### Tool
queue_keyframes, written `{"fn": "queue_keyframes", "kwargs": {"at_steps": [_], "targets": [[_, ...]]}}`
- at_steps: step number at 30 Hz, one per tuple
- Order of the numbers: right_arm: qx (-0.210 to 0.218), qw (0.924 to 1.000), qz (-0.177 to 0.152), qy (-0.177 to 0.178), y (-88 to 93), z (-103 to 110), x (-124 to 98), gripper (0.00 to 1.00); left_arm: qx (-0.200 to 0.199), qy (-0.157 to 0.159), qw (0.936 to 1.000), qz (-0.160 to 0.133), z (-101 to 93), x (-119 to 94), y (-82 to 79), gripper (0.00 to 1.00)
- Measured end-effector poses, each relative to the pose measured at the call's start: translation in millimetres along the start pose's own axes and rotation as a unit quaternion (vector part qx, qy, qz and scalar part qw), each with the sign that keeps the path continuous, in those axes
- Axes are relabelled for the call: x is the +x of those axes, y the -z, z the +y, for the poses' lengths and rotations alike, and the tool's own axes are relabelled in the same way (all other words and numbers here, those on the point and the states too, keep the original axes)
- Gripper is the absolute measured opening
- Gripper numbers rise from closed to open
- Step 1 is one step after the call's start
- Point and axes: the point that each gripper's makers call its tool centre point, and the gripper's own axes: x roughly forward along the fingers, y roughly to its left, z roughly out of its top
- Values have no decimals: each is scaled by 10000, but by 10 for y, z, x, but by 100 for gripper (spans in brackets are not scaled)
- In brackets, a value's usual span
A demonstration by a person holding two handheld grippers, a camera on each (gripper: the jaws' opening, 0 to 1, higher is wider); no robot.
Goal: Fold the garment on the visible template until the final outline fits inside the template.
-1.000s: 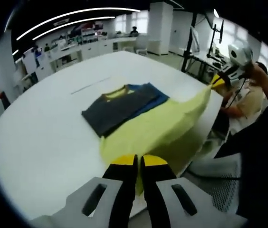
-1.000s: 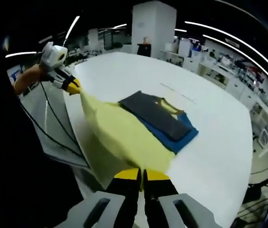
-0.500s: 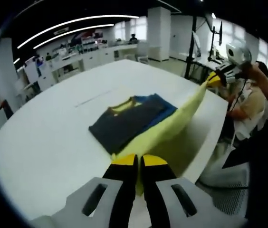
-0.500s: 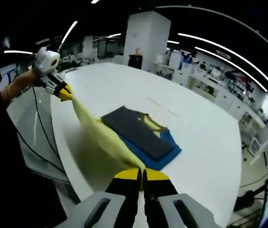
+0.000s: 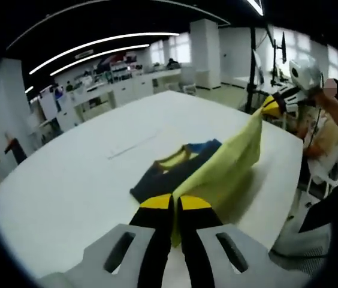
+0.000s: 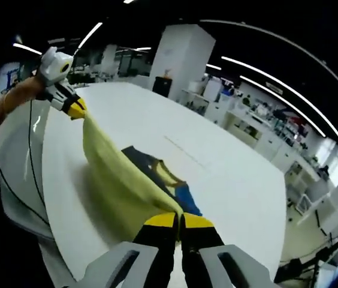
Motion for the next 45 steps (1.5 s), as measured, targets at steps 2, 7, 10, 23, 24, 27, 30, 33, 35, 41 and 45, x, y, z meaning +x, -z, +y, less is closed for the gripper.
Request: {"fn": "queue_keyframes", "kwargs": {"at_steps": [2,7,10,23,24,27,30,33,35,41,45], "targets": [[51,10000,-27,50,-23,-51,47,0,86,-56,9999,-105,79,60,-72,1],[110,9996,-105,223,-72,-226,201,0,301,-99,9993,-182,196,236,-165,0],[135,9994,-85,317,-67,-318,314,0,282,-112,9991,-287,288,347,-234,0],[498,9964,32,685,21,-639,889,0,240,-272,9991,-219,614,932,-288,0],[463,9962,59,732,35,-669,949,0,244,-304,9991,-145,646,991,-261,0],[481,9954,184,813,94,-706,1090,0,194,-263,9994,-121,693,1126,-222,0],[388,9949,325,870,175,-739,1252,0,209,-270,9993,-172,766,1272,-192,0],[454,9943,401,882,257,-785,1423,0,173,-278,9993,-151,875,1456,-128,1],[519,9938,512,845,331,-793,1531,0,208,-220,9995,-119,907,1572,-80,1],[730,9922,712,716,521,-770,1812,0,150,-151,9994,281,974,1887,223,1],[761,9917,840,605,658,-739,1976,0,-140,-73,9987,494,1010,2041,397,1]]}}
